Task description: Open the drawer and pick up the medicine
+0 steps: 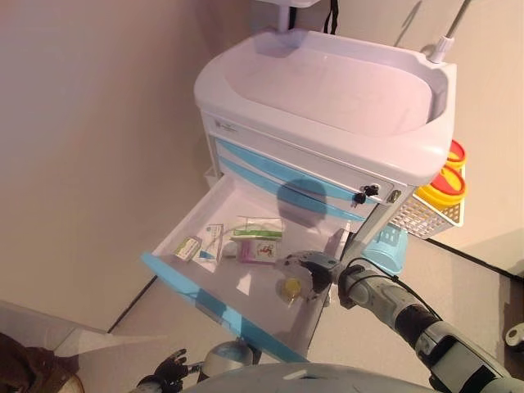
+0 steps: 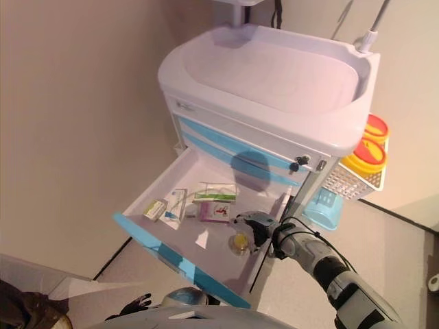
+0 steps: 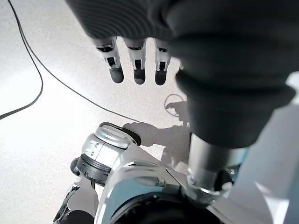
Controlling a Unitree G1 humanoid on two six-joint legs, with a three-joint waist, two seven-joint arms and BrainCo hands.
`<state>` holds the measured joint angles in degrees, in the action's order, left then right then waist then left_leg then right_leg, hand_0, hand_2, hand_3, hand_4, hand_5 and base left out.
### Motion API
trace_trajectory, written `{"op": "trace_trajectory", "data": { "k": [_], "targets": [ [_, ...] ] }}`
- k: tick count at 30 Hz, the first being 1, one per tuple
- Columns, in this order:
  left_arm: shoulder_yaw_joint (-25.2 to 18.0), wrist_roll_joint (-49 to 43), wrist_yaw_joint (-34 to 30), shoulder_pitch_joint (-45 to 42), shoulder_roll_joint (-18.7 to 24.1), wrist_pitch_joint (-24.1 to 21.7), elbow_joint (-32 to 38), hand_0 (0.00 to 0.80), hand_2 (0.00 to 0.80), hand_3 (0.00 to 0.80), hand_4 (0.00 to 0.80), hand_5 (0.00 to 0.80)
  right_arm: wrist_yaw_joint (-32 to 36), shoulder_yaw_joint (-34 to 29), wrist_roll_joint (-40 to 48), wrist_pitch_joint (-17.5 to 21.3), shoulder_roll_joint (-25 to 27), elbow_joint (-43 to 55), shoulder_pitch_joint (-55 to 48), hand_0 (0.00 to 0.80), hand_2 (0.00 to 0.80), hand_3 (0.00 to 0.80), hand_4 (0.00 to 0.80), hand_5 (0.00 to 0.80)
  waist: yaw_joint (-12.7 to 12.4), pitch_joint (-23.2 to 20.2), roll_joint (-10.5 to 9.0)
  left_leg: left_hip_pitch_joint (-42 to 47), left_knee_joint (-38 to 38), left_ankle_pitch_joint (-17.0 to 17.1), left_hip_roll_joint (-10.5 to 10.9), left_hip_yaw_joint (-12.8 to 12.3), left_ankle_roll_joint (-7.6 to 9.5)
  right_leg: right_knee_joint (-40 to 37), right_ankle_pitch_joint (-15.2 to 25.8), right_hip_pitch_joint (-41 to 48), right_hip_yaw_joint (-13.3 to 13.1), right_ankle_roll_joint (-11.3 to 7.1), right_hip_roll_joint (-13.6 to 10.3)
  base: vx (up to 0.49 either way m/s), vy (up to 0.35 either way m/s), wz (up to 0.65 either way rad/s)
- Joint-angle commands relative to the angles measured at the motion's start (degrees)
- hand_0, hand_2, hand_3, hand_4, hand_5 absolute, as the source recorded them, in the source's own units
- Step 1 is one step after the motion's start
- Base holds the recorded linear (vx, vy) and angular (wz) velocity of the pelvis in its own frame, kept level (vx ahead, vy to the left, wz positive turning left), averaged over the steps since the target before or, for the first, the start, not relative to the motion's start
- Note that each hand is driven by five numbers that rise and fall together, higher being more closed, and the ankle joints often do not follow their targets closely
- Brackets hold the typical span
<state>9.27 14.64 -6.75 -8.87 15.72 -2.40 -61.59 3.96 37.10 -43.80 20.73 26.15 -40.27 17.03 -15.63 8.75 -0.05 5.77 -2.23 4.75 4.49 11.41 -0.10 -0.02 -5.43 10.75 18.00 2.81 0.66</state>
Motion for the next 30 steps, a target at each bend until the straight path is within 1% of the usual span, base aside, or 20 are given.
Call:
{"op": "trace_trajectory", "data": {
  "k": [1, 5, 15, 21, 30],
  "targets": [
    [3.54, 0.43, 0.22, 1.26, 0.29, 0.17, -1.44, 0.0, 0.0, 0.0, 0.0, 0.0, -3.47, 2.75, -0.75, 0.15, -1.28, 1.09, 2.98, 0.0, 0.0, 0.0, 0.0, 0.0, -2.13, -0.73, -1.15, -0.6, 2.51, -5.93, 1.43, -1.59, -1.48, 1.66, 2.9, -4.05, -2.94, -4.53, -4.05, 0.03, 0.016, 0.07],
    [3.38, 0.21, -0.04, 1.02, 0.49, 0.33, -1.81, 0.0, 0.0, 0.0, 0.0, 0.0, -5.43, 2.77, -2.92, -0.39, -1.57, -0.7, 2.82, 0.0, 0.0, 0.0, 0.0, 0.0, -2.62, -0.69, -0.93, -0.75, 2.34, -5.82, 1.39, -1.35, -1.59, 1.72, 2.97, -4.31, -2.42, -4.67, -4.17, 0.034, 0.017, 0.03],
    [4.26, 1.26, -1.05, 0.8, 0.5, -0.71, -1.82, 0.0, 0.0, 0.0, 0.0, 0.0, -9.92, 1.94, -4.3, -2.39, -1.83, -4.41, 2.22, 0.0, 0.0, 0.0, 0.0, 0.0, -3.34, -0.22, -0.59, -1.91, 2.64, -5.59, 1.45, -1.34, -1.56, 2.17, 3.15, -5.5, -1.4, -4.77, -4.23, 0.017, 0.012, 0.08],
    [5.02, 1.86, -1.02, 0.82, 0.6, -0.79, -1.39, 0.0, 0.0, 0.0, 0.0, 0.0, -11.38, 0.95, -3.67, -3.46, -1.69, -5.49, 1.88, 0.0, 0.0, 0.0, 0.0, 0.0, -3.48, 0.05, -0.58, -2.35, 3.08, -5.71, 1.48, -1.34, -1.41, 2.8, 3.1, -6.19, -1.13, -4.75, -4.27, 0.004, 0.0, 0.01],
    [5.24, 2.16, -1.49, 0.72, 0.82, -1.0, -1.18, 0.0, 0.0, 0.0, 0.0, 0.0, -12.09, 0.33, -2.89, -3.6, -1.82, -6.5, 1.87, 0.0, 0.0, 0.0, 0.0, 0.0, -3.75, 0.33, -0.41, -2.75, 3.55, -5.89, 1.37, -1.38, -1.29, 3.42, 2.94, -6.72, -0.75, -4.69, -4.33, 0.018, -0.001, 0.05]
  ]
}}
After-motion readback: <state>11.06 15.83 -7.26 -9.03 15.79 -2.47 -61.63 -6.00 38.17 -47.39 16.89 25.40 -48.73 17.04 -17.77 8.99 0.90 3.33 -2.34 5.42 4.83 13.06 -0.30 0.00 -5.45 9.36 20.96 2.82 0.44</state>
